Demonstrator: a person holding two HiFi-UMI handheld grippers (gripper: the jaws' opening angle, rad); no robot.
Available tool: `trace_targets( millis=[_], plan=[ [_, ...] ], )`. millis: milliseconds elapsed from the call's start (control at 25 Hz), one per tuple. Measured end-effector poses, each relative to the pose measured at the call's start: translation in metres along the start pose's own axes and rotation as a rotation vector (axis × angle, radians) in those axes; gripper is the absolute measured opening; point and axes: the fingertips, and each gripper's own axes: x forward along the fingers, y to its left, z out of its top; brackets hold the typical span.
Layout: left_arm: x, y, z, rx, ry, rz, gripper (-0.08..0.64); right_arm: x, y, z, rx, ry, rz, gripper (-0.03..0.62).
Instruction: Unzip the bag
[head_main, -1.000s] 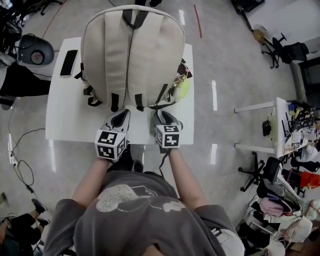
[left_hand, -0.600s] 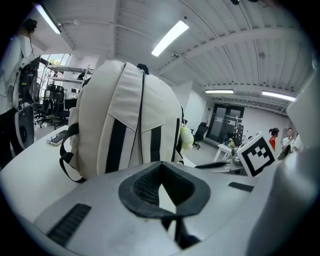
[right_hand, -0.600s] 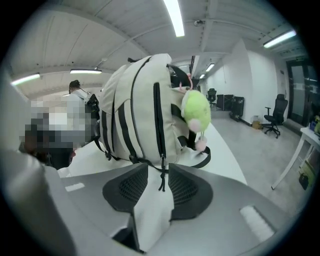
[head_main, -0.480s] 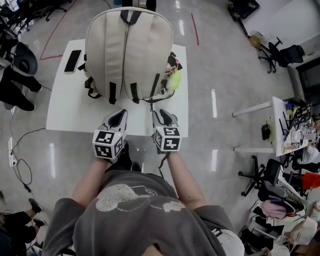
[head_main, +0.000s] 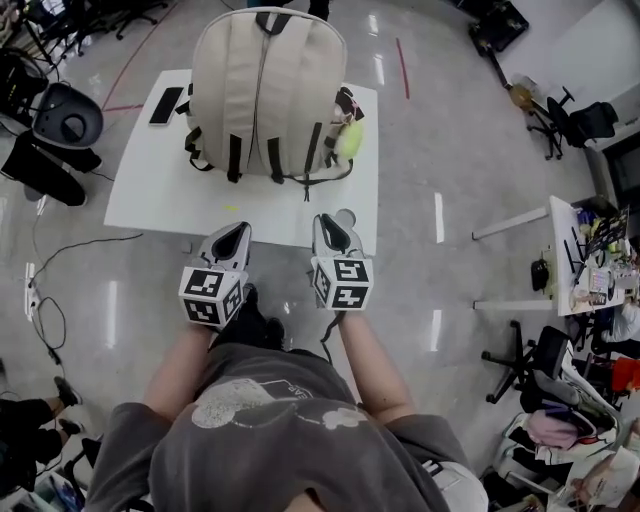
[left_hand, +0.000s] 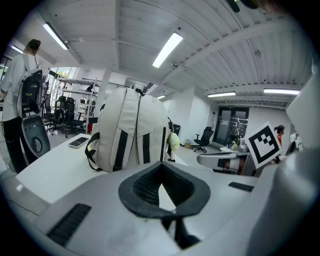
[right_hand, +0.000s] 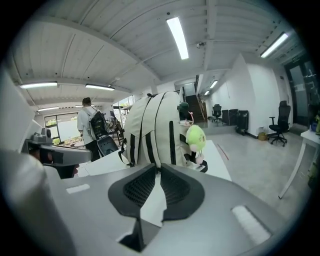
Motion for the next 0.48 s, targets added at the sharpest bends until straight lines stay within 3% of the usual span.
trace_targets(
  millis=[120,480],
  plan=[
    [-0.01,-0.006,0.0,0.015,0.002,0.0,0.005,-0.011,0.006,-0.002,-0.003,-0.009,0.008,0.001],
    [-0.03,-0.018,-0.02,0.007,0.017,-0.025,0.005,-0.031,0.025,-0.027,0.009,0.001,0.05,0.0]
  ],
)
